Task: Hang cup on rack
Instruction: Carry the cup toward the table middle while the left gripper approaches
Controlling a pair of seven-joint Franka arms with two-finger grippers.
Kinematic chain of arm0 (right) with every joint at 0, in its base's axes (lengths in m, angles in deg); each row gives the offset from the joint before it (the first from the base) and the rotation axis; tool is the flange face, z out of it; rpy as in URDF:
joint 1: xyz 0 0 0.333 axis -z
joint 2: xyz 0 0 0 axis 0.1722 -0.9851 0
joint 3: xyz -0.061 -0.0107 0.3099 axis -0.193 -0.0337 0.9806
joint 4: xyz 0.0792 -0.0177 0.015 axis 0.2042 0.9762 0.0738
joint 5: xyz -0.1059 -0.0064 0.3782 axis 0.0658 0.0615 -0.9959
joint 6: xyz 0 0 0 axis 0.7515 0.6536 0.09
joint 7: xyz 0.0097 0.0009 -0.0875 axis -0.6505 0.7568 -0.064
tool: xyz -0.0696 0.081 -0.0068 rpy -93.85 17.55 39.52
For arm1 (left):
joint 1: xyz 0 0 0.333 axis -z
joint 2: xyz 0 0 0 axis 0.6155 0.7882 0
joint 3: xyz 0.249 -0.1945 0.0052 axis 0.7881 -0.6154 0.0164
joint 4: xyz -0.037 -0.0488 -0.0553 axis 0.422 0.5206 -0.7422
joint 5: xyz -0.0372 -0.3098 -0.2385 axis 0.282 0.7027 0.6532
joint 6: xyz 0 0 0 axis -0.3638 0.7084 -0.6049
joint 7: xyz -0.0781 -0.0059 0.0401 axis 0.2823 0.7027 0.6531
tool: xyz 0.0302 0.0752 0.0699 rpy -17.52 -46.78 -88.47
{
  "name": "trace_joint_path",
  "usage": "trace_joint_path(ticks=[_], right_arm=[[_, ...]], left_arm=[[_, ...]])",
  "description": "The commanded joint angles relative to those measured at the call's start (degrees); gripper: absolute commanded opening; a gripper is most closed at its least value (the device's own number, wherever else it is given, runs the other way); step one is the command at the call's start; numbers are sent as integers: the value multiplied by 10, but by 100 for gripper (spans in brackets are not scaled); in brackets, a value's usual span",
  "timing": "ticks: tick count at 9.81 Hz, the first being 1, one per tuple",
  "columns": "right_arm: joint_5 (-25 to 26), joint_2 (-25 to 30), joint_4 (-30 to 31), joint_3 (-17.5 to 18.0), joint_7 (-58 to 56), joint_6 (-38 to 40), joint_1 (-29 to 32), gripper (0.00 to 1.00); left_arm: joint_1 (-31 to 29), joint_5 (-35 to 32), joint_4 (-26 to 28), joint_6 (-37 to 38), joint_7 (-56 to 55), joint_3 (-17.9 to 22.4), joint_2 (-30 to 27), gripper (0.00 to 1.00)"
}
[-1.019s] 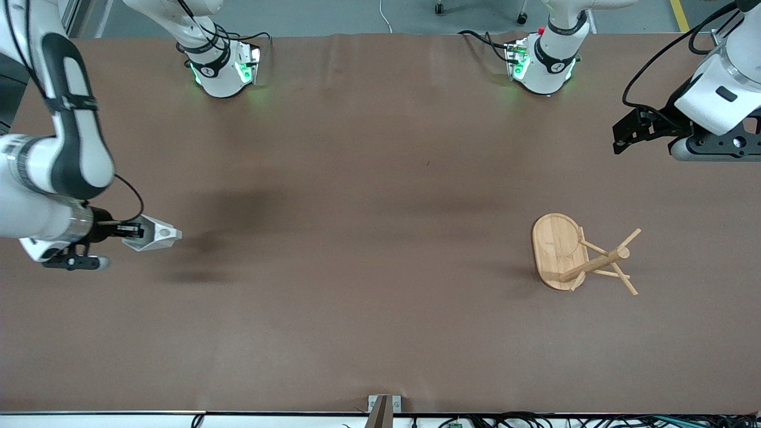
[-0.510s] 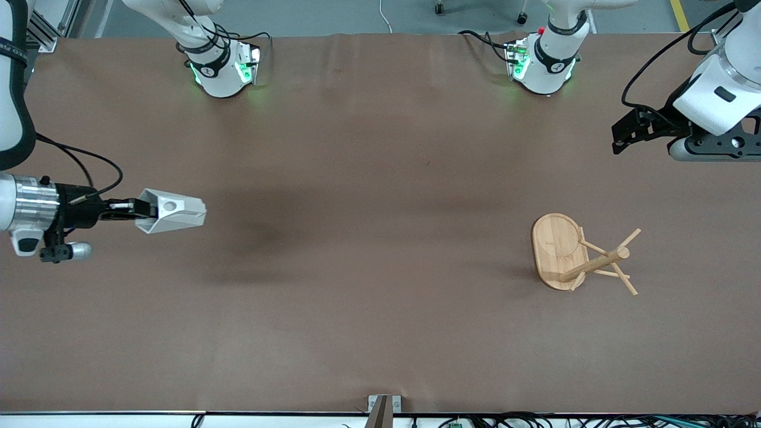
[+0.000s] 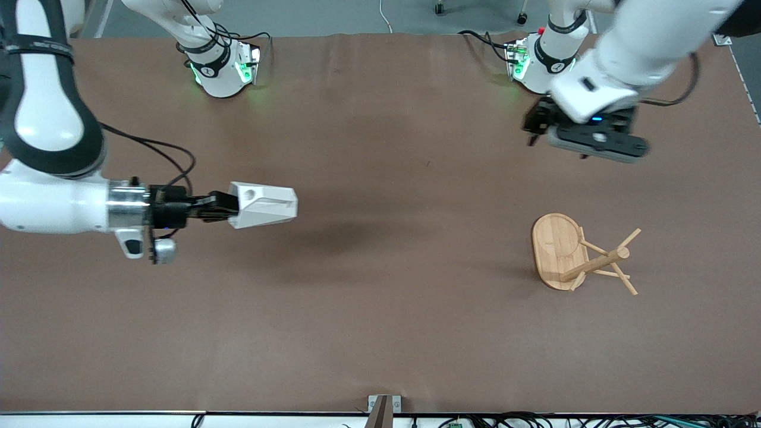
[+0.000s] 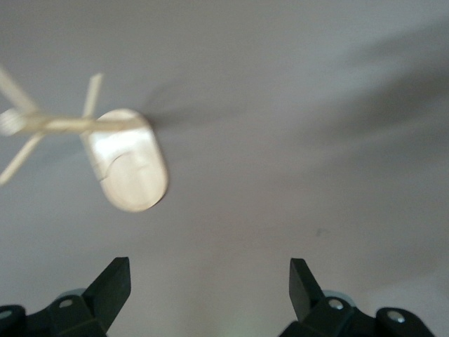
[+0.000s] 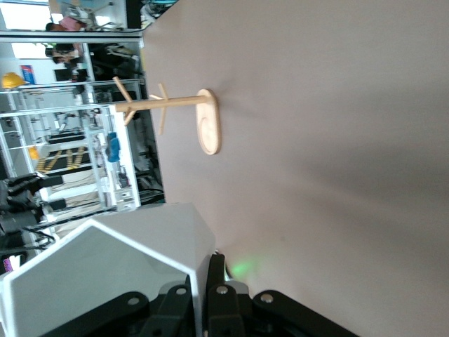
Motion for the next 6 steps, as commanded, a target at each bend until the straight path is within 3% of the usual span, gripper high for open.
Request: trace_joint_path(ticks=[1, 2, 4, 6], right_arm=[[-60, 29, 51, 55, -16, -44, 9, 0], [-78, 33, 63, 87, -20, -73, 8, 0], [-115, 35, 87, 128, -45, -100, 8, 0], [-131, 49, 106, 144, -50, -101, 8, 0]], left_arm=[[36, 15, -2, -34, 50, -33, 32, 100], [42, 16, -5, -46, 81, -52, 40, 100], [47, 14, -63, -52, 153, -88, 82, 100], [47, 16, -122, -65, 247, -107, 131, 100]])
